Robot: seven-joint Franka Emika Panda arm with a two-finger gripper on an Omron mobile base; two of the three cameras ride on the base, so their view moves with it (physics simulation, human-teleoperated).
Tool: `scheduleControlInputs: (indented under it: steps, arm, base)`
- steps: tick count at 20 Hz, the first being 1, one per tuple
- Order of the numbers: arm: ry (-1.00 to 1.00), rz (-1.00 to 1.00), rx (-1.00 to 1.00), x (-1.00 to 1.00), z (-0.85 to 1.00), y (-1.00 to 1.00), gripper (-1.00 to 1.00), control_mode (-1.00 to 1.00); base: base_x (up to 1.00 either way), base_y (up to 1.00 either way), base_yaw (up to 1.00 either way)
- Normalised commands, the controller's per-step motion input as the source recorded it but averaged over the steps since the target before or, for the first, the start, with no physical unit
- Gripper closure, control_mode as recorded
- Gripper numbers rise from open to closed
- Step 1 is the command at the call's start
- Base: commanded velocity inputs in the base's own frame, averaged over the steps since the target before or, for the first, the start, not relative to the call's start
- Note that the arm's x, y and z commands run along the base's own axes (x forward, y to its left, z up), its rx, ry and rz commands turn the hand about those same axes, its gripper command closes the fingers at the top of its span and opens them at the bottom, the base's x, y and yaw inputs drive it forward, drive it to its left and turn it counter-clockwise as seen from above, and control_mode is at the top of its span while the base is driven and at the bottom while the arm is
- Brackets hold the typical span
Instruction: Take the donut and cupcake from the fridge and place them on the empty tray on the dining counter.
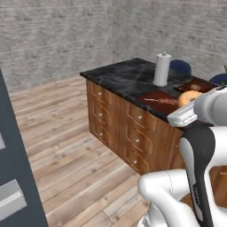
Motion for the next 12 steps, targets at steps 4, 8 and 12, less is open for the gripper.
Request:
scheduleControlInputs:
  steps: [4,8,12]
  arm:
    - [0.00,0.00,0.00,0.00,0.00,0.00,1.00,1.00]
    - [0.00,0.00,0.00,0.00,0.00,0.00,1.00,1.00]
    - [0.00,0.00,0.00,0.00,0.00,0.00,1.00,1.00]
  base:
    - [-0.91,-0.12,-0.21]
    - [-0.92,-0.16,-0.19]
    - [-0.67,-0.10,-0.21]
